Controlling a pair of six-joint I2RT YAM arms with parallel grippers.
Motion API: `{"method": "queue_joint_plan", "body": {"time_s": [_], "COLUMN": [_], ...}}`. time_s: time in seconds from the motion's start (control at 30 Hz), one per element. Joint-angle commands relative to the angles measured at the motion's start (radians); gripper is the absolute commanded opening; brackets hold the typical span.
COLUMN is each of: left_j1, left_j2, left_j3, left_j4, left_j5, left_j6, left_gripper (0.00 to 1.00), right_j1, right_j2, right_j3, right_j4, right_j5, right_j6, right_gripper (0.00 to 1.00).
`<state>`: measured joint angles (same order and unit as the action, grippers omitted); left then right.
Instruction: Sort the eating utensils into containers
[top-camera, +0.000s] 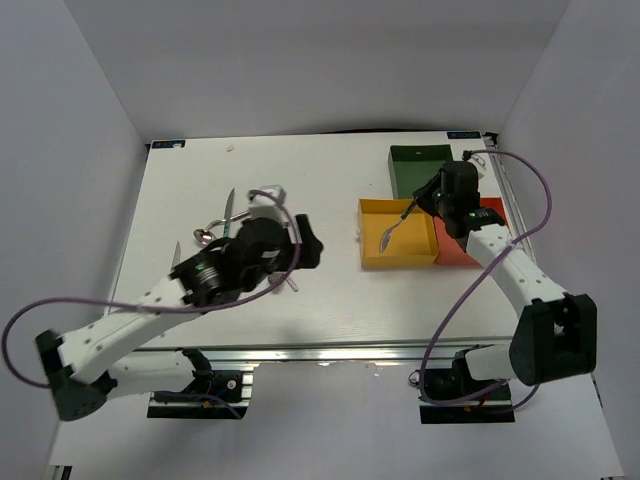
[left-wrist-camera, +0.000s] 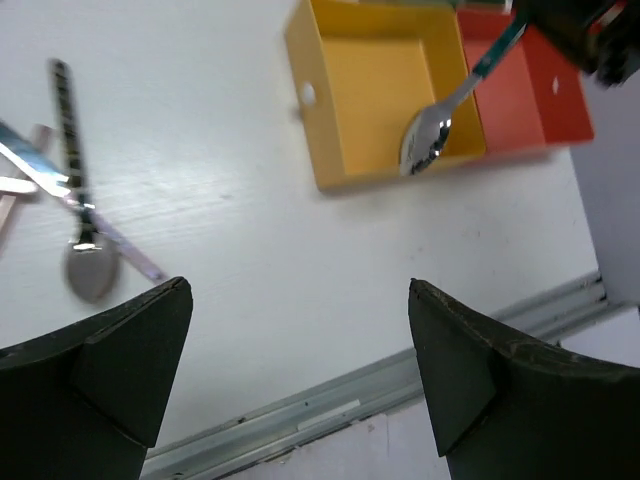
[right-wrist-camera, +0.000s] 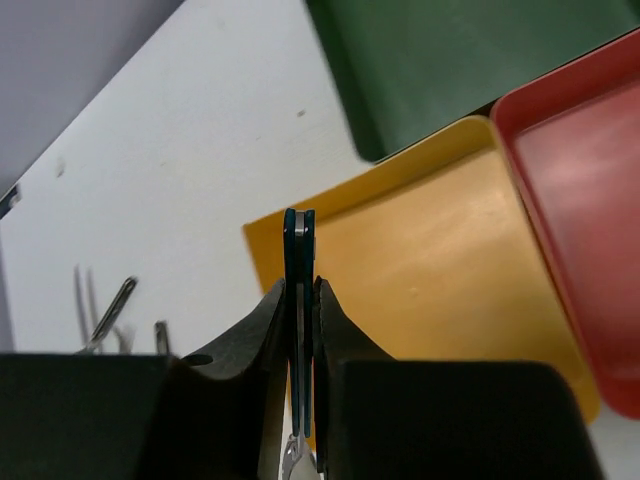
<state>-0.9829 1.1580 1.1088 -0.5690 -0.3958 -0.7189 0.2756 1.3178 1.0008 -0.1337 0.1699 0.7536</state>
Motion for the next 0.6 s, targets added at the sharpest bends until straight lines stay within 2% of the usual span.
{"method": "queue_joint_plan", "body": {"time_s": [0.0,0.17,0.37,0.57], "left_j1": [0.001,0.000,0.001,0.000], "left_j2": [-0.171,-0.351,-0.544,-0.669], "left_j3": [0.014,-0.043,-0.211,-0.237], "left_j4": [-0.218,-0.307,-0.249,-0.238], "left_j5": [-0.214,-0.278,-0.359,-0.411], "left_j6": [0.024,0.079,0.108,0.081], "left_gripper": [0.98,0.98,0.98,0.98], "right_j1": [-0.038,-0.053,-0.055,-0.053], "right_j2": [0.064,0.147,0.227,0.231], "right_j3": [0.074,0.082,0.070,0.025], "right_j4": [-0.027,0.055,0.109,0.154], "right_j5": [0.077,0.059,0.056,0.051], "right_j6": [-0.042,-0.045,-0.007,0.013], "right_gripper": [0.00,0.00,0.00,0.00]}}
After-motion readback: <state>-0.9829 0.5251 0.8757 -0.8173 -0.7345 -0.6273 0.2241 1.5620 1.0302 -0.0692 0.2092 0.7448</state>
